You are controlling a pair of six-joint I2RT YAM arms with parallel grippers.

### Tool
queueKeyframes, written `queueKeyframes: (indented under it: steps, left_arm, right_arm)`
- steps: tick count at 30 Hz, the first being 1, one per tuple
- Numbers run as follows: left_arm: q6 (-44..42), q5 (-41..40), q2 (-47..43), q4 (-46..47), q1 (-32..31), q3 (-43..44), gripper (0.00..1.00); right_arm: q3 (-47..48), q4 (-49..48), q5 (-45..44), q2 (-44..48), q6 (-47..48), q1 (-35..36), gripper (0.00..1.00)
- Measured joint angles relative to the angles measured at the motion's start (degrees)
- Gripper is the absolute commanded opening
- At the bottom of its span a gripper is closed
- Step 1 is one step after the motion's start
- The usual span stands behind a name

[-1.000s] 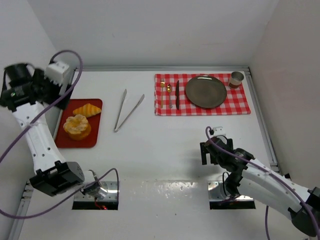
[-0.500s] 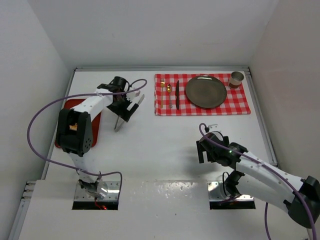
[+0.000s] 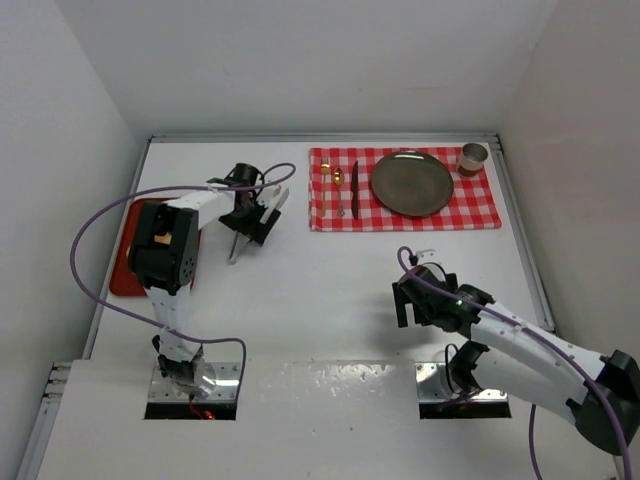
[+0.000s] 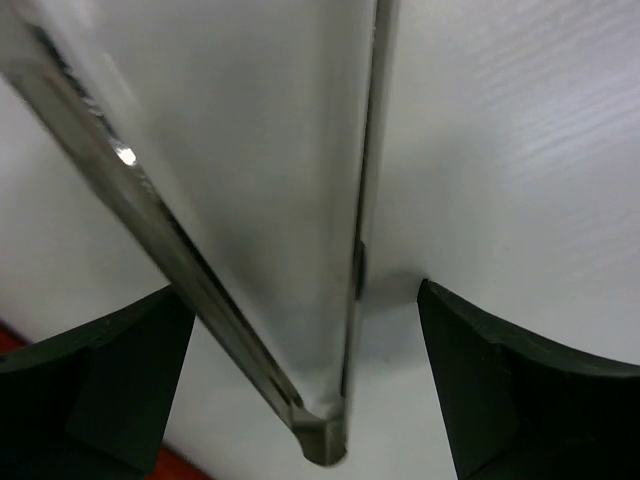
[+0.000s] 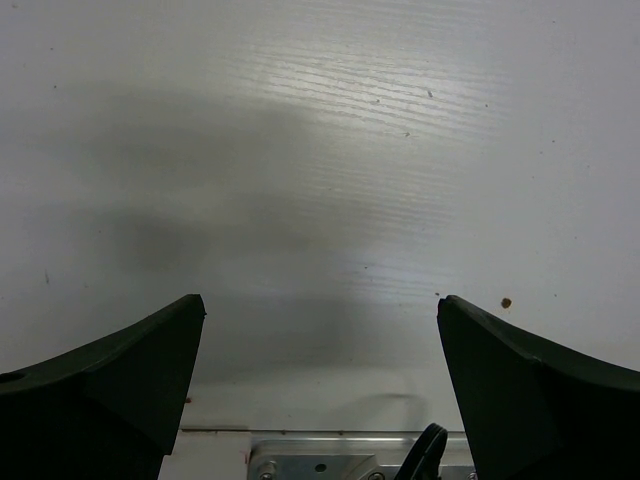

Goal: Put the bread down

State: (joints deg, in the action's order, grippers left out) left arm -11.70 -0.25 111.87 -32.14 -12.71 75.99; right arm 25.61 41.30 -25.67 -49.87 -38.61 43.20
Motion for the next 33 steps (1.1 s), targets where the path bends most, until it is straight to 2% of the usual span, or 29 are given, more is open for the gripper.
queueKeyframes:
  steps: [4, 5, 6, 9, 14, 19, 24, 29, 33]
  left_arm:
    - [0.7, -0.3, 0.5, 2.3, 0.1, 0.1, 0.77]
    - [0.9, -0.4, 0.6, 2.8, 0.1, 0.2, 0.66]
    - [1.2, -0.3, 0.7, 3.2, 0.1, 0.2, 0.61]
    - [1.4, -0.1, 0.9, 3.5, 0.1, 0.4, 0.49]
    - [1.9, 1.8, 0.9, -1.4, 1.2, 4.5, 0.48]
    - [2.3, 5.9, 0.1, -11.3, 4.5, 17.6, 0.48]
    - [1.6, 7.4, -5.6, -18.9, 6.5, 28.5, 0.48]
    - [1.2, 8.6, -11.4, -24.3, 8.5, 32.9, 0.49]
    - [1.2, 8.4, -17.0, -27.7, 15.9, 31.6, 0.49]
  right_arm:
    - [0.0, 0.6, 0.0, -0.3, 0.0, -0.1, 0.99]
    - [0.0, 0.8, 0.0, -0.3, 0.0, -0.1, 0.99]
    - [0.0, 1.0, 0.0, -0.3, 0.0, -0.1, 0.99]
    - [0.0, 1.4, -0.1, 0.0, 0.0, -0.1, 0.99]
    - [0.0, 2.4, -1.1, 2.0, 0.0, -0.1, 0.99]
    - [0.0, 3.1, -2.0, 3.7, 0.0, -0.1, 0.99]
    - [0.0, 3.7, -2.9, 4.8, 0.0, -0.1, 0.99]
    - [0.0, 3.8, -2.9, 5.3, 0.0, -0.1, 0.99]
    - [0.0, 3.8, -2.9, 6.0, 0.0, -0.1, 0.99]
